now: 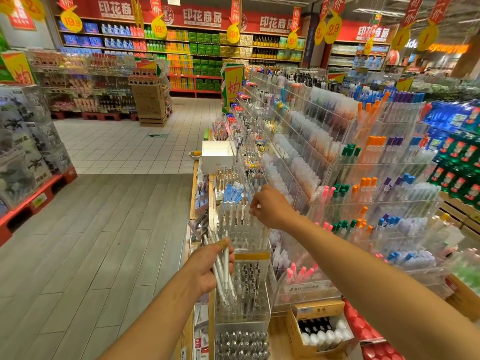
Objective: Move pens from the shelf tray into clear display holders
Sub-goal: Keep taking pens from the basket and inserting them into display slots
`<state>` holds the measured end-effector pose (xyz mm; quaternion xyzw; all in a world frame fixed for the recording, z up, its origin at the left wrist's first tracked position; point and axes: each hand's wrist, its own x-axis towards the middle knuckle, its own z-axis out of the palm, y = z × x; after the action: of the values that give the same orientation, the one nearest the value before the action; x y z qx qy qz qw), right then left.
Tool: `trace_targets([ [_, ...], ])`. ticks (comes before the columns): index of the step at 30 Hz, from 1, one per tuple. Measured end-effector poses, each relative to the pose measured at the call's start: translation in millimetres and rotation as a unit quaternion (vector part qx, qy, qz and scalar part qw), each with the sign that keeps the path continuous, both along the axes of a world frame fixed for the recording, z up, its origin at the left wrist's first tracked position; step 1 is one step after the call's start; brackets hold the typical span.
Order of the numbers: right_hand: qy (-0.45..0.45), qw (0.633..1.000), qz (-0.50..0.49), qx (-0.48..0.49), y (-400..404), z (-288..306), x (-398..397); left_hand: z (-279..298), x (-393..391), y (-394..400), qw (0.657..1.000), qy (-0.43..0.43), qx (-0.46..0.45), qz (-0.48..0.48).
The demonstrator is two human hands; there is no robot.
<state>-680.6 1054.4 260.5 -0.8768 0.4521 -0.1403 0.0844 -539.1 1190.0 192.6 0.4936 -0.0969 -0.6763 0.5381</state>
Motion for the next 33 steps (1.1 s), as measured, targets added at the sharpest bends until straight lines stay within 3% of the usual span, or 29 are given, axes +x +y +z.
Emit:
trace_targets([
  [6,0.044,0.999,-0.030,-0.006,0.3,6.9,3.9,1.4,-1.6,-0.4,1.000,0.005,-0.011,0.008],
  [9,-0.008,0.999,-0.018,-0.031,12.8,9.0,5.2,4.1,-2.9,-1.3,1.000,0.005,-0.027,-0.001],
  [11,-0.073,0.997,0.015,0.030,23.7,12.4,6.9,6.1,-3.8,-1.4,0.999,0.008,-0.047,-0.014],
  [14,-0.089,0.984,0.042,0.151,35.6,18.5,9.3,7.4,-4.7,-1.5,0.997,0.009,-0.079,-0.020],
  [18,-0.066,0.979,0.049,0.189,38.9,27.1,5.6,8.2,-6.7,-3.8,0.995,0.006,-0.102,-0.020],
  [21,-0.111,0.960,0.051,0.254,42.7,25.0,3.8,10.0,-9.2,-5.3,0.993,0.020,-0.117,-0.018],
  [25,-0.156,0.930,0.038,0.329,42.7,21.3,-0.3,13.5,-11.8,-4.9,0.994,0.033,-0.099,-0.014],
  [28,-0.226,0.899,0.027,0.374,37.0,31.3,-6.9,12.9,-9.9,-5.6,0.998,0.053,-0.034,0.010],
  [30,-0.264,0.900,0.024,0.347,31.5,41.7,-12.3,7.7,-5.8,-5.1,0.997,0.071,0.014,0.024],
  [33,-0.232,0.951,0.002,0.203,23.7,50.3,-18.1,-3.7,3.3,-3.7,0.996,0.067,0.056,0.033],
])
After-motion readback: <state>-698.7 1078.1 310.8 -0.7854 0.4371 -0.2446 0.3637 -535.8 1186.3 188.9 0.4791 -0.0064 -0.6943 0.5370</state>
